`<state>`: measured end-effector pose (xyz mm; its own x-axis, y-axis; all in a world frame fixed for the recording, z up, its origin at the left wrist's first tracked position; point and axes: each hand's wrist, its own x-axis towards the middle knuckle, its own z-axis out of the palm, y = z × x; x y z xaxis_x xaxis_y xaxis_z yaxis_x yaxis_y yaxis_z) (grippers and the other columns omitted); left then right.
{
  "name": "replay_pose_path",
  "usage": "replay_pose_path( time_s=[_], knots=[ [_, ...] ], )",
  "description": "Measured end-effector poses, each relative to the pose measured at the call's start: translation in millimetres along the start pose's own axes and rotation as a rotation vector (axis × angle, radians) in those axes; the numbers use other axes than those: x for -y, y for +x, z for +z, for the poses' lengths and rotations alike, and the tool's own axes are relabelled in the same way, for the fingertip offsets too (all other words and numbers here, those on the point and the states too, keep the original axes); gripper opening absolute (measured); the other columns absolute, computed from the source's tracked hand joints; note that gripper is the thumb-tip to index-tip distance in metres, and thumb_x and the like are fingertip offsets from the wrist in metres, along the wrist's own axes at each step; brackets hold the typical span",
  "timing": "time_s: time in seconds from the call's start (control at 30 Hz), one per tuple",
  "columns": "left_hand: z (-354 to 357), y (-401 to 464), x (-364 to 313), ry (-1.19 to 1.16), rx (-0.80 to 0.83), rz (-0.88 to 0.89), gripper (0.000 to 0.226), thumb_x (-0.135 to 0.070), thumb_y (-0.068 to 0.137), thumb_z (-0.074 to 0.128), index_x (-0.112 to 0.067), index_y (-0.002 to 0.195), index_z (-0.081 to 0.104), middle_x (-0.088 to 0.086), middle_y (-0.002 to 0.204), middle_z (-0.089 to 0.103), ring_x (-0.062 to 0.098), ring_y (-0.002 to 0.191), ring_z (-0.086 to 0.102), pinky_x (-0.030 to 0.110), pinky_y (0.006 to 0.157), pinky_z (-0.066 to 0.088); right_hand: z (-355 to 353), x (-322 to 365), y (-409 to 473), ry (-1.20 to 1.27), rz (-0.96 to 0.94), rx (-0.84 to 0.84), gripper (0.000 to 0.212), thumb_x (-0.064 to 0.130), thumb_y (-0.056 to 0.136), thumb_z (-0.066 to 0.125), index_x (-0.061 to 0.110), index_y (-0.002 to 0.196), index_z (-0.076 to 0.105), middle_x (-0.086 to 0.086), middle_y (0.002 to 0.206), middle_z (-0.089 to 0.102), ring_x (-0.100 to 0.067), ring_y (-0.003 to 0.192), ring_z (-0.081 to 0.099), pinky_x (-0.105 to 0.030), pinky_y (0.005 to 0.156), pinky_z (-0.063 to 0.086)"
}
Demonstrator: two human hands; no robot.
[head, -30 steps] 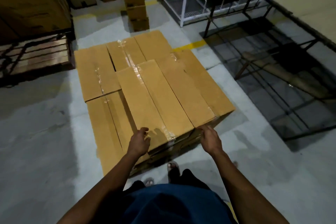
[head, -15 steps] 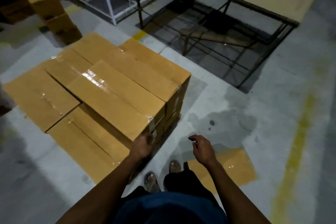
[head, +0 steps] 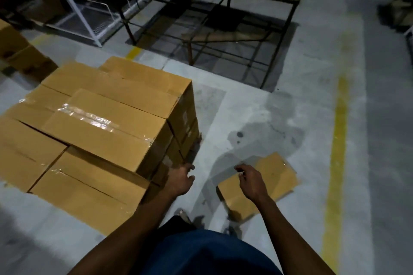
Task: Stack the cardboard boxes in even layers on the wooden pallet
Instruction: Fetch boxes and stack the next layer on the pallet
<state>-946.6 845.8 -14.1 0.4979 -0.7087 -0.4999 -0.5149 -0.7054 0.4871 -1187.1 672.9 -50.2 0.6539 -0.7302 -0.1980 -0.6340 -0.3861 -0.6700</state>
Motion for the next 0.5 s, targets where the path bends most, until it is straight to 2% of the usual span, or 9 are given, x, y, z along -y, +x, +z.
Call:
replay_pose_path(
  time_s=[0.1, 0.27, 0.37, 0.5],
  knots=[
    [32, -5, -29, 0.038, 0.050, 0.047, 0.043, -0.032, 0.099, 0.067, -0.021, 0.141, 0.059, 0.007, 0.136, 0.063, 0.030, 0.120, 0.063, 0.038, 0.098, 0.051, -12, -35, -24, 0.032, 0.041, -0.018, 0.030, 0.009, 0.102, 0.055, 0.014, 0.128, 0.068, -0.008, 0.125, 0.068, -0.025, 0.113, 0.066, -0.036, 0.095, 0.053],
    [90, -8, -48, 0.090, 0.193, 0.120, 0.046, -0.039, 0.092, 0.067, -0.024, 0.135, 0.061, 0.007, 0.130, 0.062, 0.028, 0.118, 0.064, 0.040, 0.099, 0.054, -22, -77, -68, 0.105, 0.229, -0.052, 0.032, 0.003, 0.099, 0.057, 0.017, 0.126, 0.068, -0.008, 0.125, 0.069, -0.024, 0.115, 0.066, -0.035, 0.098, 0.053],
    [99, -2, -69, 0.150, 0.249, 0.187, 0.044, -0.033, 0.095, 0.069, -0.025, 0.137, 0.060, 0.008, 0.131, 0.060, 0.028, 0.117, 0.064, 0.038, 0.099, 0.054, -28, -89, -80, 0.145, 0.269, -0.106, 0.032, 0.003, 0.099, 0.057, 0.015, 0.126, 0.068, -0.009, 0.123, 0.068, -0.024, 0.114, 0.066, -0.030, 0.097, 0.050],
    [92, 16, -96, 0.218, 0.273, 0.277, 0.041, -0.030, 0.096, 0.070, -0.023, 0.135, 0.060, 0.009, 0.128, 0.061, 0.029, 0.114, 0.065, 0.037, 0.095, 0.053, -31, -94, -89, 0.166, 0.350, -0.174, 0.031, 0.006, 0.099, 0.057, 0.015, 0.127, 0.067, -0.008, 0.123, 0.068, -0.025, 0.114, 0.065, -0.032, 0.095, 0.051]
  ],
)
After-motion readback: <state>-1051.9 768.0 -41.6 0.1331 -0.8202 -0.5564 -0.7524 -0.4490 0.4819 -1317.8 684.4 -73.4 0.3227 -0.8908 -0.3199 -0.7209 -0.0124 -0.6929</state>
